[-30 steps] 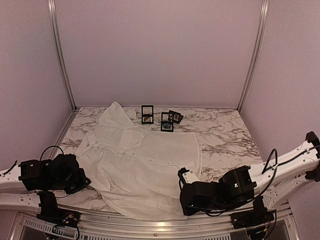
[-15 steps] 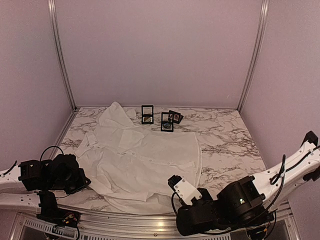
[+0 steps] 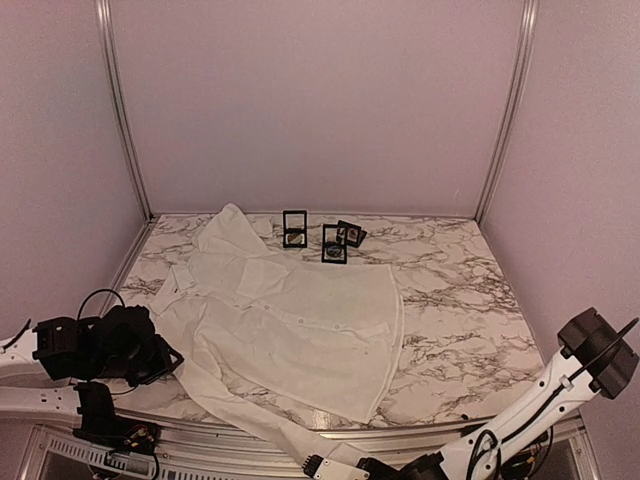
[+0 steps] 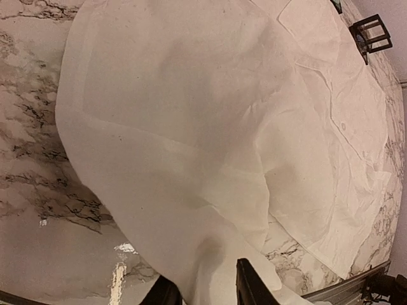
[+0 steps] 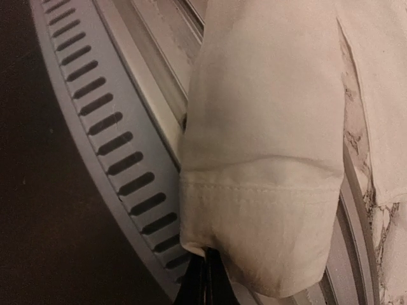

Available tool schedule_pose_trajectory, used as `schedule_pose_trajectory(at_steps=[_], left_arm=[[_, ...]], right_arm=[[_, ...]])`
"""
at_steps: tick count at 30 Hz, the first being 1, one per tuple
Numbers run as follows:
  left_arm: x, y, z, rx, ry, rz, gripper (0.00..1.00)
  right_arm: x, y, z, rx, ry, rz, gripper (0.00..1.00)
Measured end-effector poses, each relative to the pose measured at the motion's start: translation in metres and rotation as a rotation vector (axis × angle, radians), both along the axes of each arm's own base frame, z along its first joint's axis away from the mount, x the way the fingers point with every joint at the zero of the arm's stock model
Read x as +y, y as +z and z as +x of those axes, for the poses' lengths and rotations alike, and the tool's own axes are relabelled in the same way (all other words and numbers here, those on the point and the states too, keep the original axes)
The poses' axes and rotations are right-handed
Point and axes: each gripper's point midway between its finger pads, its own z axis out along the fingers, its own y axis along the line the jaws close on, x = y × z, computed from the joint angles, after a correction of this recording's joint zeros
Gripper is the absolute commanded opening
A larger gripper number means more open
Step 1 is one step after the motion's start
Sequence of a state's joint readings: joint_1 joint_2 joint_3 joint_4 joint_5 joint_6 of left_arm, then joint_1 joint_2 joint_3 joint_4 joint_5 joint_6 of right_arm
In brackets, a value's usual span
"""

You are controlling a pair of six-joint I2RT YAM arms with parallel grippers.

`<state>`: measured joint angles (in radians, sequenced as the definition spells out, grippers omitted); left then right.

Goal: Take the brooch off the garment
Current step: Smooth out the flattened clothing at the center of the board.

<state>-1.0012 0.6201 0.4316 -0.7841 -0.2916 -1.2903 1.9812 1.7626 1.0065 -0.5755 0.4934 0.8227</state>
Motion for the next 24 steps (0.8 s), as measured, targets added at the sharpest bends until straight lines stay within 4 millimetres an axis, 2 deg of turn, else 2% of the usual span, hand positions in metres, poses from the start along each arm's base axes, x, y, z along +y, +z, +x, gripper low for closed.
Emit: schedule_pose_trajectory(at_steps=[2,5,6,9,14,17,19,21,24], left_arm=[[0.000,0.011,0.002,-0.014,-0.002,0.001,0.32],[-0.001,0.035,0.007,-0.052,0.000,-0.008,0.32],[-0.001,0.045,0.008,-0.068,0.001,-0.015,0.32],[0.000,0.067,0.013,-0.109,0.004,-0.024,0.33],[0.003,0.089,0.019,-0.157,0.010,-0.007,0.36],[0.004,0.091,0.028,-0.167,0.018,0.027,0.35],[0.008,0.086,0.040,-0.156,0.045,0.060,0.34],[0.011,0.079,0.055,-0.140,0.070,0.080,0.34],[0.015,0.067,0.076,-0.117,0.098,0.086,0.33]], right_arm=[[-0.006,-0.006,-0.001,0.020,-0.005,-0.005,0.00],[-0.011,-0.004,-0.003,0.062,-0.011,0.017,0.01],[-0.014,-0.003,-0.002,0.071,-0.013,0.021,0.04],[-0.019,0.002,-0.005,0.105,-0.011,0.037,0.23],[-0.009,0.013,-0.013,0.156,-0.004,0.077,0.57],[0.000,0.035,-0.009,0.201,-0.023,0.140,0.72],[0.008,0.063,0.006,0.233,-0.067,0.219,0.74],[0.013,0.093,0.030,0.259,-0.135,0.312,0.74],[0.008,0.131,0.082,0.290,-0.293,0.446,0.72]])
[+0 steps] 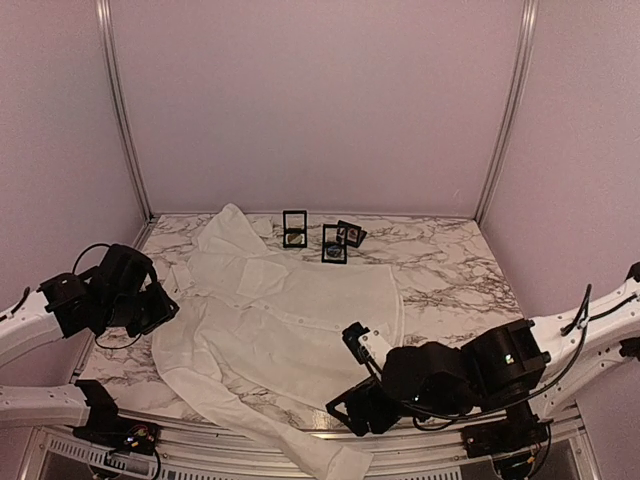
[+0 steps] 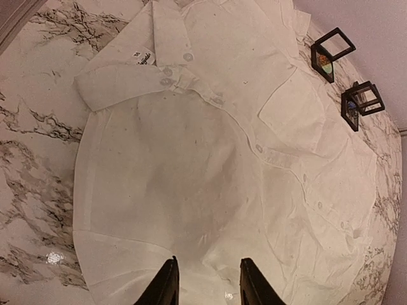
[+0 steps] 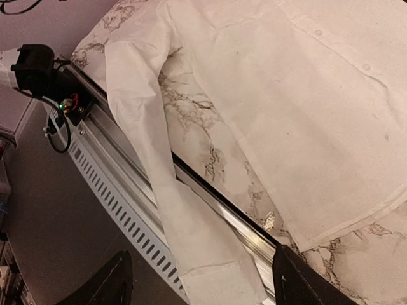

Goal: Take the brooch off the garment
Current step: Smooth out the flattened clothing at the center of the board.

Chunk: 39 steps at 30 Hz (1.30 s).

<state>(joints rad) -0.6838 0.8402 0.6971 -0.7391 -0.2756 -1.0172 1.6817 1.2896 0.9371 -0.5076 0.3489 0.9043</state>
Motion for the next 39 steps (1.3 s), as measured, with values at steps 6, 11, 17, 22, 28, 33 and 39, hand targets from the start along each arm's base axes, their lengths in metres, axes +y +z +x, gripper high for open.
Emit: schedule_pose_trajectory(at_steps=[6,11,17,22,28,33,39], left_arm=[[0.008,-0.034,0.027,0.041,0.024,-0.026,0.30],[0.022,-0.067,0.034,0.085,0.049,-0.043,0.31],[0.049,-0.091,0.032,0.120,0.127,-0.006,0.40],[0.073,-0.101,0.029,0.126,0.208,0.024,0.41],[0.085,-0.124,0.022,0.171,0.242,0.040,0.41],[0.083,-0.127,0.024,0.165,0.236,0.023,0.33],[0.079,-0.126,0.027,0.152,0.226,0.007,0.11]], right_arm=[[-0.050,0.000,0.073,0.074,-0.284,0.067,0.63],[-0.082,-0.050,0.082,0.134,-0.361,-0.044,0.64],[-0.088,-0.075,0.084,0.174,-0.384,-0.112,0.66],[-0.094,-0.094,0.083,0.210,-0.391,-0.133,0.67],[-0.097,-0.110,0.088,0.226,-0.412,-0.168,0.67],[-0.091,-0.124,0.091,0.218,-0.418,-0.235,0.67],[-0.084,-0.134,0.098,0.193,-0.424,-0.284,0.62]])
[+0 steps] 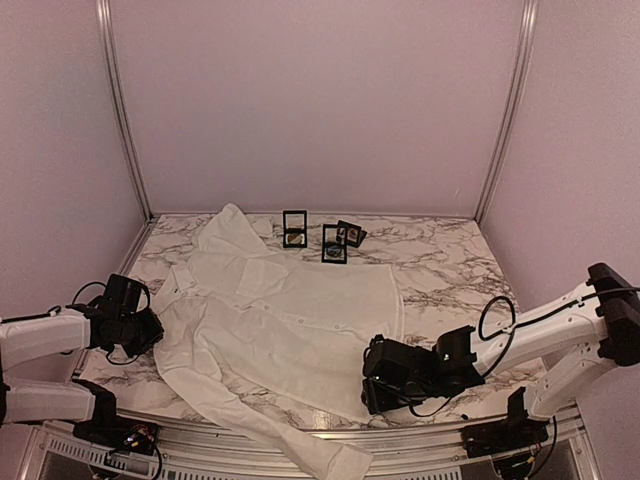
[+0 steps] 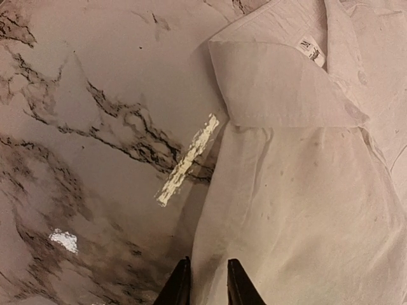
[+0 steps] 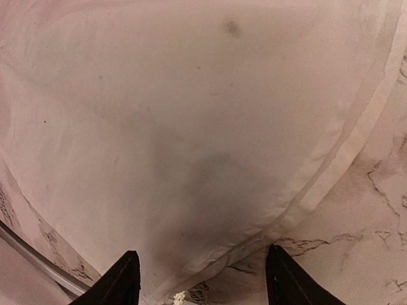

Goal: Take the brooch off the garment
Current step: Smooth out the flattened clothing at the center of the board.

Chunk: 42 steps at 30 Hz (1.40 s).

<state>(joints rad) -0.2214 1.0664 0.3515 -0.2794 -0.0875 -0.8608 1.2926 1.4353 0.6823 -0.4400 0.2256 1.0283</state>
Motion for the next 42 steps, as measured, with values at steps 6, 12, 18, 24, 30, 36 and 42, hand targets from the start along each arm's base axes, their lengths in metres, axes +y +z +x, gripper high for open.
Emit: schedule_pose_trajectory(at_steps=[6,12,18,24,30,36,42], left_arm=[[-0.001,0.001,0.002,-0.007,-0.008,0.000,0.00],[0.006,0.002,-0.001,-0.006,0.010,0.030,0.00],[0.018,0.010,-0.004,-0.020,0.046,0.086,0.00],[0.035,0.019,-0.008,-0.020,0.097,0.159,0.00],[0.053,0.028,-0.017,-0.036,0.189,0.216,0.00],[0.069,0.031,-0.029,-0.027,0.275,0.259,0.00],[0.077,0.032,-0.034,-0.016,0.317,0.292,0.60]], right_arm=[[0.003,-0.005,0.005,-0.016,0.000,-0.020,0.34],[0.002,-0.006,0.005,-0.020,0.000,-0.028,0.00],[-0.001,-0.006,0.004,-0.015,0.009,-0.039,0.00],[-0.005,0.006,-0.002,-0.006,0.036,-0.026,0.00],[-0.006,0.006,-0.023,0.022,0.086,-0.018,0.00],[0.004,0.003,-0.049,0.057,0.137,0.012,0.00],[0.008,0.009,-0.054,0.065,0.143,0.026,0.50]])
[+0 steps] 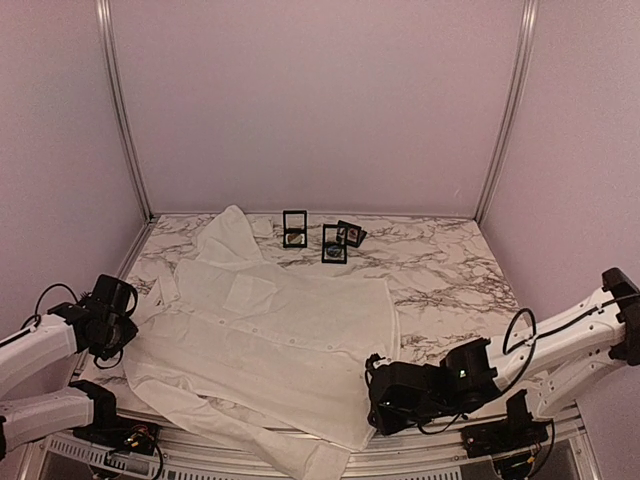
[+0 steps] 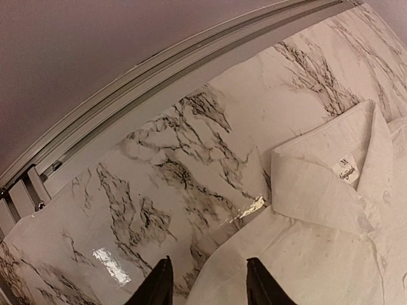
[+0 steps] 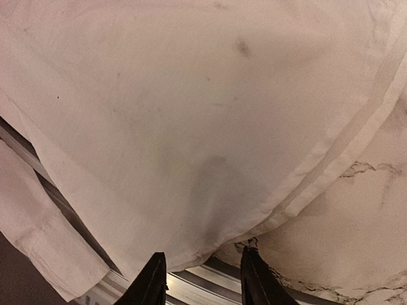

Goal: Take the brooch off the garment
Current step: Smooth out the flattened clothing at the center of the board.

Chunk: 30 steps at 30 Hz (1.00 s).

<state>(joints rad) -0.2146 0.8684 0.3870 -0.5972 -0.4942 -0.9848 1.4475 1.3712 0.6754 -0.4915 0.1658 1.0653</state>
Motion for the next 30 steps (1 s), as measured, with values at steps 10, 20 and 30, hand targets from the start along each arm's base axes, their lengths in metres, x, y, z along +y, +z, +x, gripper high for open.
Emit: schedule_pose_trajectory(at_steps=[10,20,30], left_arm=[[-0.002,0.055,0.028,-0.115,-0.052,0.039,0.91],[-0.061,0.113,0.101,-0.196,-0.380,-0.003,0.92],[-0.122,0.080,0.166,-0.128,-0.581,-0.087,0.91]], right_arm=[[-0.007,0.079,0.088,-0.140,-0.169,0.137,0.65],[-0.077,0.087,0.208,-0.264,-0.426,0.099,0.55],[-0.065,0.063,0.309,-0.300,-0.398,0.071,0.53]])
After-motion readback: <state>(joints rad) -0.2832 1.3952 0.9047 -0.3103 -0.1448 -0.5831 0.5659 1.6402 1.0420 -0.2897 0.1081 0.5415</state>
